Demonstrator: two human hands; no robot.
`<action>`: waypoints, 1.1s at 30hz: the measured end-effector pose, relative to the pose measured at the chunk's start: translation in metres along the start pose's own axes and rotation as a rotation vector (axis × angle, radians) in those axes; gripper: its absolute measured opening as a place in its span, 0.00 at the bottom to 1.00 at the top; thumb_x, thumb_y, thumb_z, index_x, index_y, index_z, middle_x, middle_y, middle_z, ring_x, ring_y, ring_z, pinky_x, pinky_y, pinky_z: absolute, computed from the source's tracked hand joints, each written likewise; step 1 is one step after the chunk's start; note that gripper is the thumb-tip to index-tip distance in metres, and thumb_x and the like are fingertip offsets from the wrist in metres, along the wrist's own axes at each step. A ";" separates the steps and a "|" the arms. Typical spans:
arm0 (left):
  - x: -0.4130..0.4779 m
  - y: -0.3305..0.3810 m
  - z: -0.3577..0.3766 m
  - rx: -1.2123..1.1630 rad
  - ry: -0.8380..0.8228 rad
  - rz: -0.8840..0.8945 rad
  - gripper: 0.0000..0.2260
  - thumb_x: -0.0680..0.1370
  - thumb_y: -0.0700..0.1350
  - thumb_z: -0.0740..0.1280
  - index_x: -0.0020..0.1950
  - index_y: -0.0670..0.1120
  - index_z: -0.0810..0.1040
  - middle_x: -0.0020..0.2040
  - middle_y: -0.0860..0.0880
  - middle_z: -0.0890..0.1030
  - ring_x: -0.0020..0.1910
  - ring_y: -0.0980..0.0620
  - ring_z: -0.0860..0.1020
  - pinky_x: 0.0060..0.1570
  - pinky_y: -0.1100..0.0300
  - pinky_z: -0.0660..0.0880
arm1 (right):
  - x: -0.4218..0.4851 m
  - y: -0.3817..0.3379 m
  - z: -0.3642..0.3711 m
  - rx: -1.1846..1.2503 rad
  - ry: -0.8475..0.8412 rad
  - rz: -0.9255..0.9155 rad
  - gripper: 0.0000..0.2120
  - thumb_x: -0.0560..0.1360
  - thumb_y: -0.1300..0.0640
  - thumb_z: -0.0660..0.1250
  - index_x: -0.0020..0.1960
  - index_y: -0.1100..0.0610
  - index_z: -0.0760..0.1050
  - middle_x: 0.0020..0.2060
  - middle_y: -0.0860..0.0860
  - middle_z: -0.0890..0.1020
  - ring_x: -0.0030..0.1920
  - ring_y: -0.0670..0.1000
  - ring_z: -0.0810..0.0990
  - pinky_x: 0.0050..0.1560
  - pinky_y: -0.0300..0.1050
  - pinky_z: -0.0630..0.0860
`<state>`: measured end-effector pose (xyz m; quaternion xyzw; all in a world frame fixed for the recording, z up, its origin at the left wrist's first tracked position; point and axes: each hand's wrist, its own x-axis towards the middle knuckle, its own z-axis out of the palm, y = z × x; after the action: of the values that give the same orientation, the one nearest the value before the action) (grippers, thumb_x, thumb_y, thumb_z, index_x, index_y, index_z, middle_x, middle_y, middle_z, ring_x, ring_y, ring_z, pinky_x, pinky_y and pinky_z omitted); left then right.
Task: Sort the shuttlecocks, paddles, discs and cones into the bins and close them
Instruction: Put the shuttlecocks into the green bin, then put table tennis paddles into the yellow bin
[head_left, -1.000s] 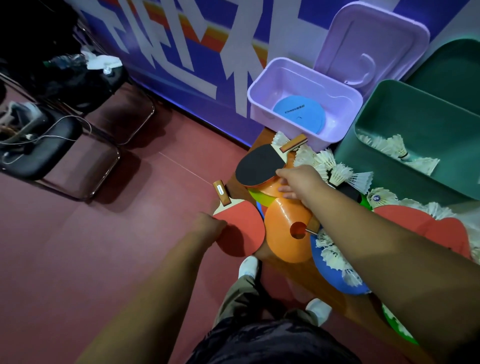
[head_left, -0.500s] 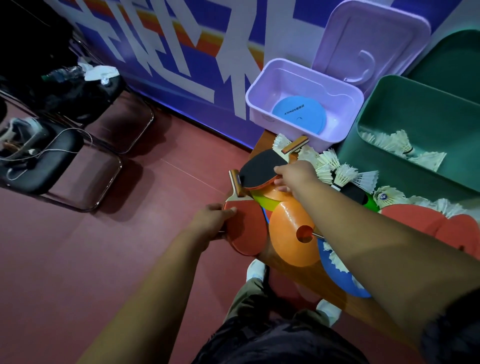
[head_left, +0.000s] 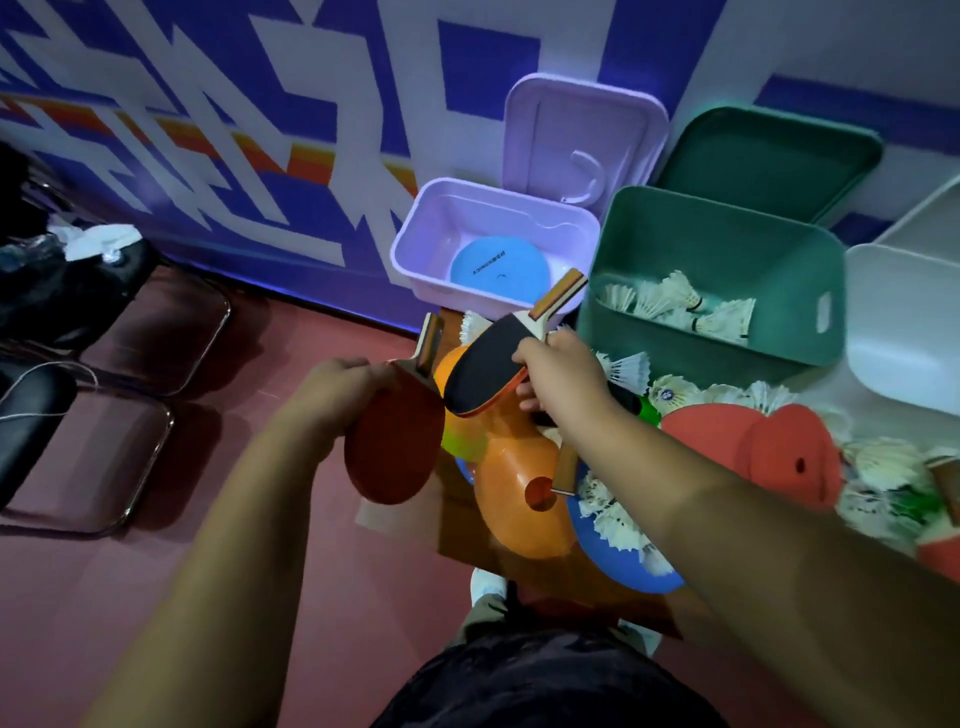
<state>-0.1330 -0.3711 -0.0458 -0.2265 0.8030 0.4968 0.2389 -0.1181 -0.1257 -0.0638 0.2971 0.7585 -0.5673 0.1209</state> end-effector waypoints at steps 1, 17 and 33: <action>0.001 0.009 0.005 -0.031 -0.022 0.020 0.14 0.71 0.47 0.74 0.51 0.39 0.83 0.40 0.43 0.81 0.36 0.46 0.78 0.39 0.58 0.73 | -0.001 -0.003 -0.010 0.015 0.024 -0.040 0.10 0.76 0.53 0.68 0.54 0.56 0.75 0.36 0.54 0.83 0.34 0.53 0.83 0.39 0.55 0.87; -0.011 0.144 0.167 -0.079 -0.432 0.341 0.05 0.77 0.45 0.74 0.45 0.45 0.80 0.35 0.49 0.82 0.33 0.53 0.81 0.32 0.62 0.77 | -0.029 0.003 -0.232 0.313 0.590 -0.128 0.08 0.78 0.54 0.70 0.52 0.58 0.78 0.34 0.53 0.81 0.33 0.49 0.80 0.37 0.48 0.82; -0.122 0.211 0.388 -0.113 -0.625 0.394 0.08 0.79 0.46 0.75 0.46 0.41 0.82 0.37 0.44 0.82 0.33 0.49 0.82 0.35 0.60 0.80 | -0.063 0.126 -0.467 0.651 0.851 -0.090 0.09 0.77 0.54 0.70 0.44 0.60 0.80 0.28 0.54 0.76 0.29 0.52 0.75 0.31 0.45 0.75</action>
<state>-0.1031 0.0814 0.0217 0.0819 0.6910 0.6218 0.3594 0.0775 0.3127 0.0227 0.4900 0.5374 -0.6071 -0.3202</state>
